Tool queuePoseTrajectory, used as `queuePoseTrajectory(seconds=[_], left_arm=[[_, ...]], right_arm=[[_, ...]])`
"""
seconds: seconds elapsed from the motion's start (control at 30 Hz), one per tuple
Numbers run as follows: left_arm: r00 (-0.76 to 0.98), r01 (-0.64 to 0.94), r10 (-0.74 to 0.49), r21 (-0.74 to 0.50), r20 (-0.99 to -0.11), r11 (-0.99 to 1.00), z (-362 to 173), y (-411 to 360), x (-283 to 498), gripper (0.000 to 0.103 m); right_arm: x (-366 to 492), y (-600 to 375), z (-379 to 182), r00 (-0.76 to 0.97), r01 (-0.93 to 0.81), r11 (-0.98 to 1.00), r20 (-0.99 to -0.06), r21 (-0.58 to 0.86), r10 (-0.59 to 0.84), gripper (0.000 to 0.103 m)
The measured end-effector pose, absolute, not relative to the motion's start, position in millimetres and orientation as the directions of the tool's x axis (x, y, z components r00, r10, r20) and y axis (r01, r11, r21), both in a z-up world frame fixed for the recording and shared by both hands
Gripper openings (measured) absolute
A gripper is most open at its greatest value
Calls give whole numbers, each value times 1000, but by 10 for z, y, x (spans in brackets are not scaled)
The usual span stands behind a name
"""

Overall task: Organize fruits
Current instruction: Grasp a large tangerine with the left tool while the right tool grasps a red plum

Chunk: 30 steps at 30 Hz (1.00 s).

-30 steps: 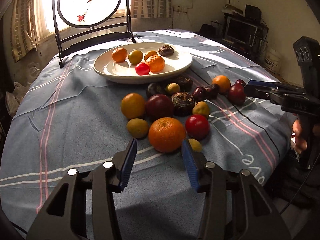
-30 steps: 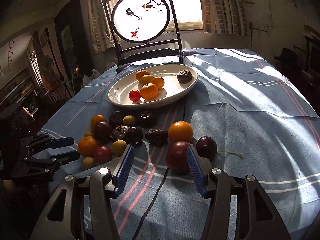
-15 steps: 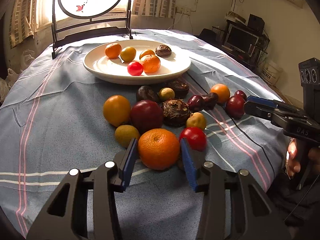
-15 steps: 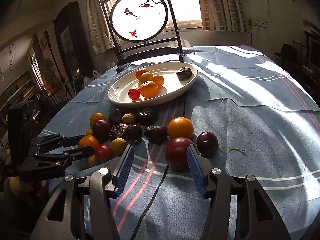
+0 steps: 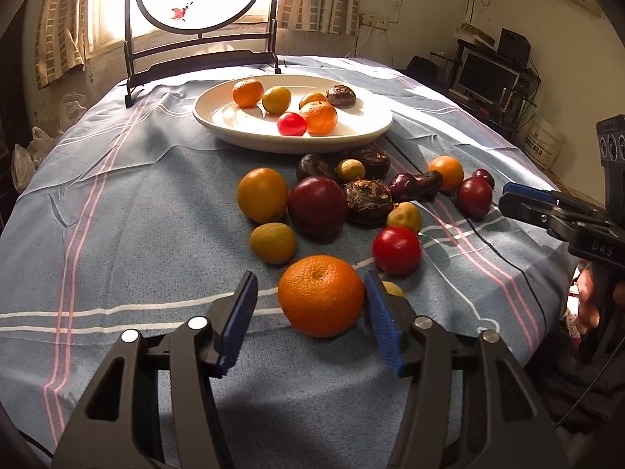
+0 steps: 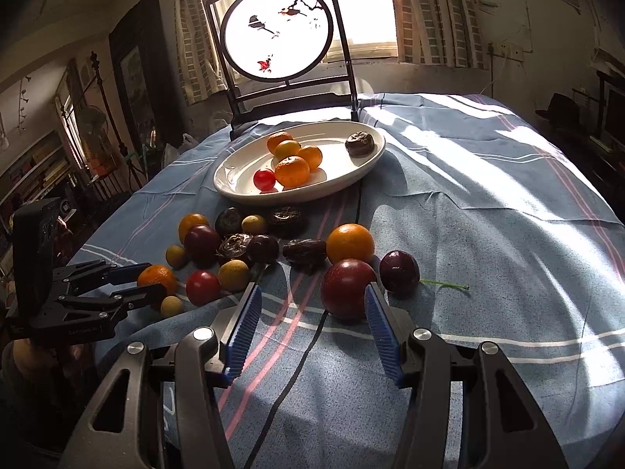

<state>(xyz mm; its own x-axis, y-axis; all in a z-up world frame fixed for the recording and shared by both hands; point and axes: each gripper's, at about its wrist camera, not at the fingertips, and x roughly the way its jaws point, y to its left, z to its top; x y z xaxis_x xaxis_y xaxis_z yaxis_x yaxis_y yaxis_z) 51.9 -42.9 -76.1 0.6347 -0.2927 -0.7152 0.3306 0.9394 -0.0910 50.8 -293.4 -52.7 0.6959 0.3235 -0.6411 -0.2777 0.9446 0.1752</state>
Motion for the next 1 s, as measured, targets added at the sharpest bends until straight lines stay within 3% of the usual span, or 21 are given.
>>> queuePoseTrajectory(seconds=[0.13, 0.2, 0.23, 0.67, 0.8, 0.83, 0.9, 1.0], left_arm=[[623, 311, -335, -169, -707, 935, -825, -319, 627, 68], [591, 344, -407, -238, -696, 908, -822, -290, 615, 43], [585, 357, -419, -243, -694, 902, -806, -301, 587, 42], [609, 315, -305, -130, -732, 940, -841, -177, 481, 44], [639, 326, -250, -37, -727, 944, -864, -307, 416, 53], [642, 322, -251, -43, -725, 946, -865, -295, 416, 53], [649, 312, -259, -60, -715, 948, -837, -243, 411, 42], [667, 314, -273, -70, -693, 947, -733, -201, 340, 42]], right_arm=[[564, -2947, -561, 688, -260, 951, -660, 167, 304, 55], [581, -2966, -568, 685, -255, 952, -664, 167, 300, 55], [585, -2972, -567, 686, -253, 953, -664, 166, 298, 55], [590, -2965, -573, 680, -260, 947, -661, 187, 317, 55], [574, -2973, -545, 687, -259, 948, -656, 183, 314, 55], [572, -2975, -543, 688, -258, 949, -655, 181, 313, 55], [572, -2981, -552, 686, -259, 949, -657, 181, 313, 55], [589, -2990, -592, 677, -256, 949, -667, 183, 311, 55]])
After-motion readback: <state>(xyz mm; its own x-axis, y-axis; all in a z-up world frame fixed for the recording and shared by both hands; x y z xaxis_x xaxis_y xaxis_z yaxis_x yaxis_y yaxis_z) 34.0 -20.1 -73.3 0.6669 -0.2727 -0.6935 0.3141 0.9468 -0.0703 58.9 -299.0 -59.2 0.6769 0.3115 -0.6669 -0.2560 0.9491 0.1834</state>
